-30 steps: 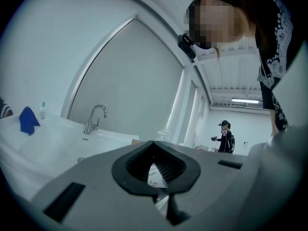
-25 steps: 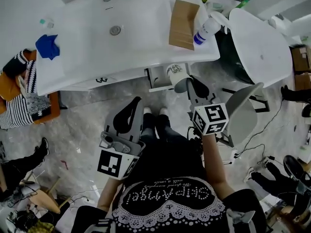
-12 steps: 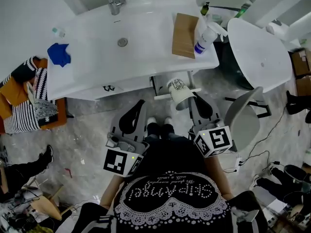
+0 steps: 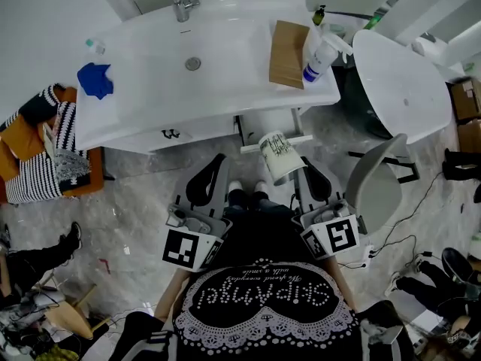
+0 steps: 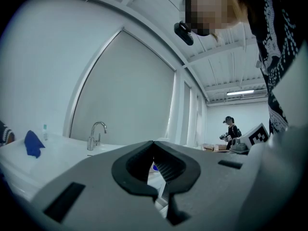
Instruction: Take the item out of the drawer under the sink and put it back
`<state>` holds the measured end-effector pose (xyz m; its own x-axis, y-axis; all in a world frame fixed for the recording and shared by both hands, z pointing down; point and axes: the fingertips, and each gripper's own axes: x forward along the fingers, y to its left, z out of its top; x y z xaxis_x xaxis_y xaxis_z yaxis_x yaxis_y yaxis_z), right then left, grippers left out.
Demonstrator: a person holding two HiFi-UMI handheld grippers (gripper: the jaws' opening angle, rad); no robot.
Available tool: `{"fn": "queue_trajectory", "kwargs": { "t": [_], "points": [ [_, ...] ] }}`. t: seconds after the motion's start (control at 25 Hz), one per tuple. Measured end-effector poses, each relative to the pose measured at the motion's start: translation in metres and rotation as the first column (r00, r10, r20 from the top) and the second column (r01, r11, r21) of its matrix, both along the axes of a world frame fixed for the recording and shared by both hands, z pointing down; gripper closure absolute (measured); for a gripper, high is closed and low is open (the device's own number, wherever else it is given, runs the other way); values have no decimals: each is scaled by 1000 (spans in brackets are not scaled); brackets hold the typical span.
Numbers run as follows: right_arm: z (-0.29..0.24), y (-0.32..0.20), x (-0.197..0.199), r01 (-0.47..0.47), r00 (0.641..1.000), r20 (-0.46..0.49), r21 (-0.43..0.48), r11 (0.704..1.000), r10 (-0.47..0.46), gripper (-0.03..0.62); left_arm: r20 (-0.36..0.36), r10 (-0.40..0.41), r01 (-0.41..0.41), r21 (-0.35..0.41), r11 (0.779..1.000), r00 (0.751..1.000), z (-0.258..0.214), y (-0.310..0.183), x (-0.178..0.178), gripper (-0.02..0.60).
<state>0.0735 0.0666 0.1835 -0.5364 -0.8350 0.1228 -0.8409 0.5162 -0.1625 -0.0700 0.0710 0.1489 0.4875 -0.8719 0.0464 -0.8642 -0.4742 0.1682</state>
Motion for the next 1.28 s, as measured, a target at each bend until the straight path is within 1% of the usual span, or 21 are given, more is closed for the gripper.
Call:
{"fn": "queue_trajectory", "kwargs": {
  "t": [0.12, 0.28, 0.48, 0.6, 0.72, 0.84, 0.92, 1.04, 1.16, 1.24, 1.28],
  "points": [
    [-6, 5, -6, 10, 1000, 23, 53, 999, -11, 568, -1, -23, 23, -5, 1000, 1000, 3, 4, -8, 577],
    [-12, 6, -13, 30, 999, 30, 92, 995, -33, 568, -14, -32, 33, 21, 999, 999, 1, 6, -15, 577],
    [-19, 13, -23, 46, 998, 34, 56, 997, -48, 568, -11, -24, 24, 11, 1000, 1000, 4, 8, -16, 577],
    [-37, 12, -25, 53, 998, 29, 86, 995, -56, 568, -19, -16, 16, 17, 1000, 1000, 0, 6, -16, 577],
    [-64, 7, -26, 55, 998, 12, 138, 989, -57, 568, -38, -21, 22, 18, 1000, 999, -8, 2, -17, 577],
    [-83, 5, -25, 50, 999, 6, 178, 983, -51, 568, -37, -17, 18, 29, 999, 999, -12, -2, -18, 577],
    [-78, 4, -25, 41, 999, -2, 174, 984, -41, 568, -37, -19, 20, 36, 999, 999, -13, -4, -19, 577],
    [-55, 6, -27, 34, 999, -6, 127, 991, -33, 568, -26, -8, 10, 63, 998, 1000, -16, -5, -19, 577],
    [-36, 7, -29, 36, 999, -20, 79, 996, -35, 567, -27, -11, 13, 64, 998, 1000, -17, -5, -19, 577],
    [-32, 9, -29, 42, 999, -26, 74, 996, -40, 567, -22, 0, 2, 87, 996, 1000, -19, -4, -18, 577],
    [-33, 9, -29, 48, 999, -29, 91, 995, -45, 568, -19, 5, -3, 100, 995, 1000, -20, -3, -17, 577]
  ]
}}
